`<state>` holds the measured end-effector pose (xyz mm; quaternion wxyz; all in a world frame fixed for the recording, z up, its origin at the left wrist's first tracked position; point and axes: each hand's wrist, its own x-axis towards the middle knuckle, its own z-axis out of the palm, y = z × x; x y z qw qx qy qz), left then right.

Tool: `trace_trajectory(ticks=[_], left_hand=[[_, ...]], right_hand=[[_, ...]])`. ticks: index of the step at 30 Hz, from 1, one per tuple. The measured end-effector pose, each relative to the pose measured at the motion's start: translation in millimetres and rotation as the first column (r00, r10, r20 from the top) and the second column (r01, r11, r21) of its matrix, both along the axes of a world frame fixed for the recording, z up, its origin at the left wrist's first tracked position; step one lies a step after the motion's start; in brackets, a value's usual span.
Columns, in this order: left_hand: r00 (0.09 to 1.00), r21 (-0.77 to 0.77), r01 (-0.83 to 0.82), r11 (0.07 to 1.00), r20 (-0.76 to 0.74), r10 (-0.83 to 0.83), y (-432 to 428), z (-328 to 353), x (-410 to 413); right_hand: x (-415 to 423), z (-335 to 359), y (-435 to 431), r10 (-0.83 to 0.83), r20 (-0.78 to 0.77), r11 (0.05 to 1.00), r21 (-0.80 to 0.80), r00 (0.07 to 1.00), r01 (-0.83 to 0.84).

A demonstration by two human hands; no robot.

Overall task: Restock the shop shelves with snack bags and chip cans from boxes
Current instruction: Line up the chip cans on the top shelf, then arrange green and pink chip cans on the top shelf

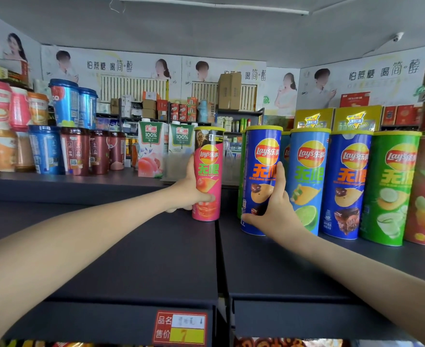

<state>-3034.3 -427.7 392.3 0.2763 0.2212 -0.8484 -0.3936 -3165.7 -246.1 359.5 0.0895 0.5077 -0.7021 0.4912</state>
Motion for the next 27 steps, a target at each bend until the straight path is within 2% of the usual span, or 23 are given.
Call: trace_trajectory(ticks=[5, 12, 27], left_hand=[[1.0, -0.032, -0.006, 0.999, -0.01, 0.006, -2, 1, -2], [0.997, -0.044, 0.074, 0.996, -0.03, -0.075, 5, 0, -15], [1.0, -0.006, 0.02, 1.0, -0.019, -0.02, 15, 0, -23]], right_hand=[[-2, 0, -1, 0.012, 0.025, 1.0, 0.019, 1.0, -0.012], [-3, -3, -2, -0.006, 0.022, 1.0, -0.009, 1.0, 0.006], [-1, -4, 0, -0.008, 0.027, 1.0, 0.009, 1.0, 0.008]])
